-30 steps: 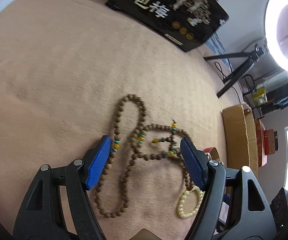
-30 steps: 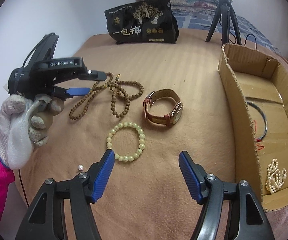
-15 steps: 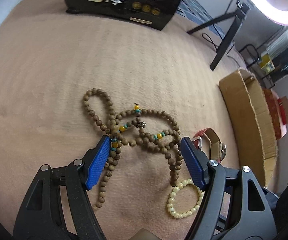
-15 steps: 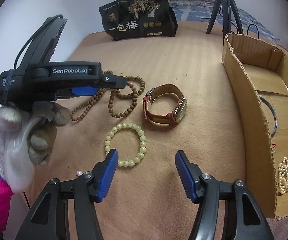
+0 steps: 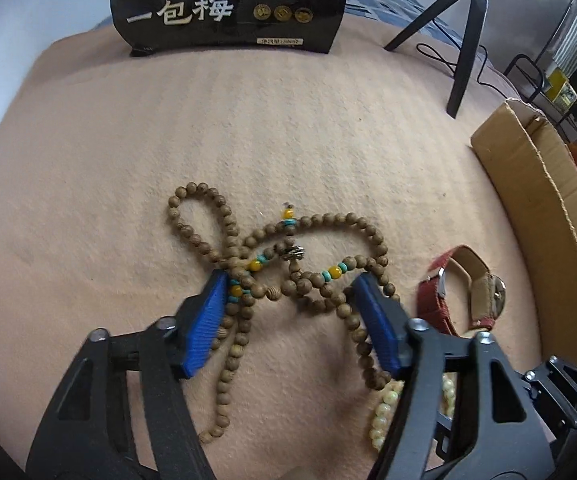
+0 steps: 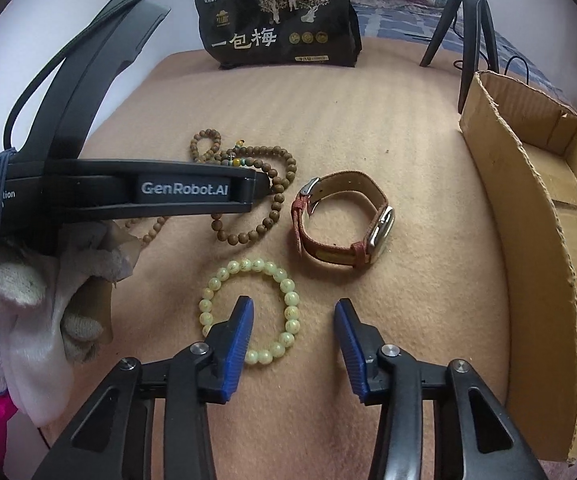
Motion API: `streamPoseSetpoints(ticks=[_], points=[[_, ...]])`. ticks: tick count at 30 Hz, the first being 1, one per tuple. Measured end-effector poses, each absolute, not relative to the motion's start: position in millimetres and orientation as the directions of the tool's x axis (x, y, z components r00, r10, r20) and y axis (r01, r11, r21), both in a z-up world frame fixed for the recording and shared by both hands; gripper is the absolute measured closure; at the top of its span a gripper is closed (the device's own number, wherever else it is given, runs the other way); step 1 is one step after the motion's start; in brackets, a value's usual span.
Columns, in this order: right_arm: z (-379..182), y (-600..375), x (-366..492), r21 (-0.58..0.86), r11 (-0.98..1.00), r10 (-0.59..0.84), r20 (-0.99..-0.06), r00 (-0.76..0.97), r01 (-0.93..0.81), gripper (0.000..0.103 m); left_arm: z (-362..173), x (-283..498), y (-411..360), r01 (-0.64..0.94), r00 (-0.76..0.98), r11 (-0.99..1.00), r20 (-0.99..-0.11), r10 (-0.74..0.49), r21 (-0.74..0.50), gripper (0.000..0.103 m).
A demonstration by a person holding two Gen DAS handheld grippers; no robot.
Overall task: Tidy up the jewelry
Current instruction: 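Move the left tool toward the wooden bead necklace while the right tool approaches the pale green bracelet, then close the left tool on the wooden bead necklace while the right tool grasps the pale green bracelet, then lift the necklace with the left tool while the right tool carries the bracelet over the box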
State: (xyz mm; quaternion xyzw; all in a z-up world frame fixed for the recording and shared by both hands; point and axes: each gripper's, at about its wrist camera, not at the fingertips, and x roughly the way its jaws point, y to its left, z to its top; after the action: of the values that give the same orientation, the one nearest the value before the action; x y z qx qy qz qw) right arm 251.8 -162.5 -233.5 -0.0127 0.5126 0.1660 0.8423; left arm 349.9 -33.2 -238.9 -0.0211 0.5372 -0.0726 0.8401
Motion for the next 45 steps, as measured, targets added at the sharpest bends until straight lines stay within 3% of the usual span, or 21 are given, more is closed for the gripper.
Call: streamPoseSetpoints(ticks=[4, 8, 11, 15, 31, 45], points=[[-237, -159, 253, 0.121, 0.947, 0.246, -0.871, 0.426, -0.298, 0.059, -238, 354, -28, 0.076, 0.432, 0.992, -0.893, -0.124, -0.101, 0.083], [-240, -154, 255, 0.088, 0.945, 0.224, -0.875, 0.43, -0.314, 0.059, -240, 352, -22, 0.077, 0.446, 0.991, -0.885, -0.133, -0.11, 0.091], [-241, -149, 257, 0.051, 0.942, 0.201, -0.877, 0.437, -0.33, 0.066, -240, 349, -19, 0.079, 0.45, 0.989, -0.881, -0.146, -0.123, 0.092], [-240, -144, 257, 0.031, 0.934, 0.197, -0.875, 0.442, -0.356, 0.097, -237, 344, -13, 0.068, 0.459, 0.987, -0.874, -0.16, -0.145, 0.092], [-205, -156, 223, 0.096, 0.923, 0.288, -0.815, 0.504, -0.372, 0.098, -178, 299, 22, 0.048, 0.562, 0.979, -0.805, -0.189, -0.196, 0.093], [-142, -191, 195, 0.133, 0.932, 0.319, -0.741, 0.591, -0.336, 0.098, -117, 274, 24, 0.081, 0.63, 0.967, -0.74, -0.237, -0.241, 0.093]])
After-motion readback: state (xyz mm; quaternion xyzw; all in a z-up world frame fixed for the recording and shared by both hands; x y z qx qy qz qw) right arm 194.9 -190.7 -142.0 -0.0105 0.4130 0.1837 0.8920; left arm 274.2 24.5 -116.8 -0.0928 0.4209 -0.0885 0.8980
